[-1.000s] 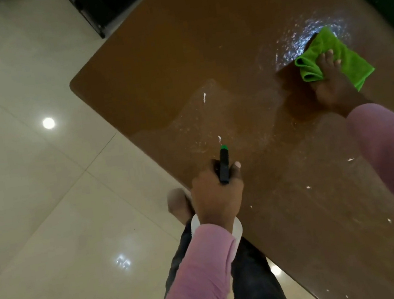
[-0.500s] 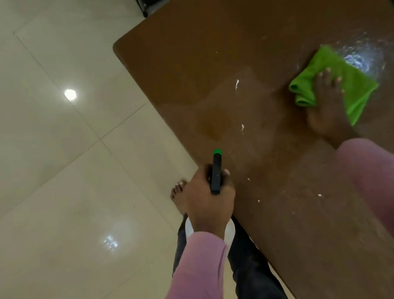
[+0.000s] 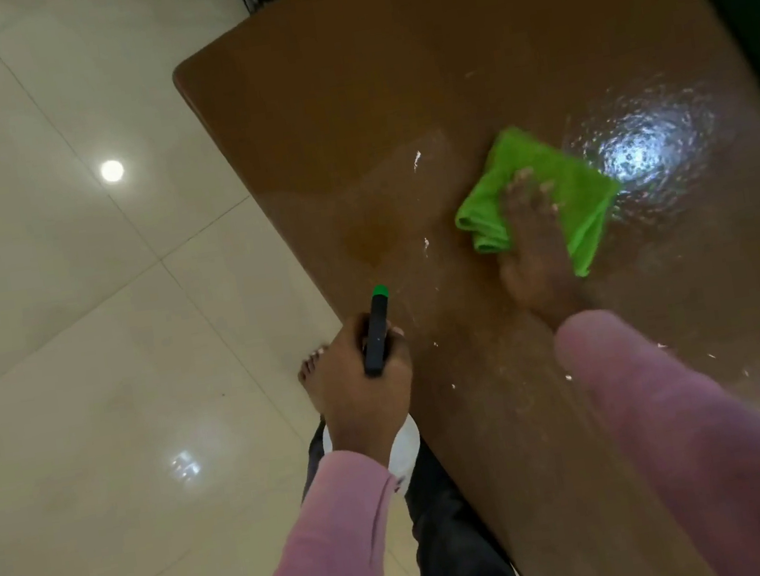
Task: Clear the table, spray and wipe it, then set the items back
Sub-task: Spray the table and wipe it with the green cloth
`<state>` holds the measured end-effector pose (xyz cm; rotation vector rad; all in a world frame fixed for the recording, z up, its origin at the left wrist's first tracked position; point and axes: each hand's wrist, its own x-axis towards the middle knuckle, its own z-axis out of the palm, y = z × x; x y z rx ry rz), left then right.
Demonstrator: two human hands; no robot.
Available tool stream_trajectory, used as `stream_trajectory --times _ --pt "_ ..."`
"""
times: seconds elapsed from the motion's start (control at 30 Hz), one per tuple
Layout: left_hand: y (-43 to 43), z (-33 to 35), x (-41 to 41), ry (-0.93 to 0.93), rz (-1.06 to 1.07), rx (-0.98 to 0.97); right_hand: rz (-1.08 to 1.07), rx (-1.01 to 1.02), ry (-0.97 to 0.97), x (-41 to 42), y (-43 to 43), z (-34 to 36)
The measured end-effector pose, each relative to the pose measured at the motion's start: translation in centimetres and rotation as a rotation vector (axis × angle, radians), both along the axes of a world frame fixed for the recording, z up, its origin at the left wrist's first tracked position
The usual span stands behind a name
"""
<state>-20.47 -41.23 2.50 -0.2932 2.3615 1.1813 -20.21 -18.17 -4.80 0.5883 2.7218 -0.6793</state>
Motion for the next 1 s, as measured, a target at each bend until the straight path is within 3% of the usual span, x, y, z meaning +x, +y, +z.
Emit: stream_trajectory --times 0.1,0.17,0.23,0.33,0.43,0.5,0.63,0.7,0.87,0.93,1.0 --pt "0.4 0.6 0.1 -0.024 0.033 0.052 0.452 0.021 -0.011 4.3 -5.2 -0.1" --pt "0.4 0.6 0.1 -0.03 0.032 0.06 0.608 0.015 0.017 5.6 -3.5 0.1" --pt "0.1 0.5 0.0 -0.043 0.015 0.058 0.55 0.028 -0.014 4.4 -0.2 0.1" --pt "-0.1 0.1 -0.1 -0.05 0.01 0.051 0.18 0.051 -0.029 0.2 2.7 0.3" --pt "0.0 0.0 -0.1 -0.061 0.015 0.039 -0.093 0.084 -0.042 -4.3 -0.5 0.1" --pt "0.1 0.0 0.1 -0.086 0.035 0.045 0.054 0.065 -0.033 -4.8 -3.9 0.2" --pt "-0.4 0.6 -0.1 -0.082 0.055 0.081 0.604 0.0 -0.02 0.3 -5.5 0.4" --pt "-1.1 1.0 -0.5 -0.066 0.043 0.094 0.533 0.016 -0.035 0.6 -2.4 0.5" --pt "-2.7 0.1 -1.3 -0.03 0.023 0.057 -0.031 0.082 -0.055 -7.2 -0.8 0.5" --pt "-3.2 -0.6 -1.4 -0.021 0.033 0.009 -0.022 0.083 -0.047 -9.0 -4.5 0.5" --pt "-3.3 -0.6 -1.6 -0.027 0.052 0.002 0.23 0.05 -0.016 -7.8 -8.5 0.5"
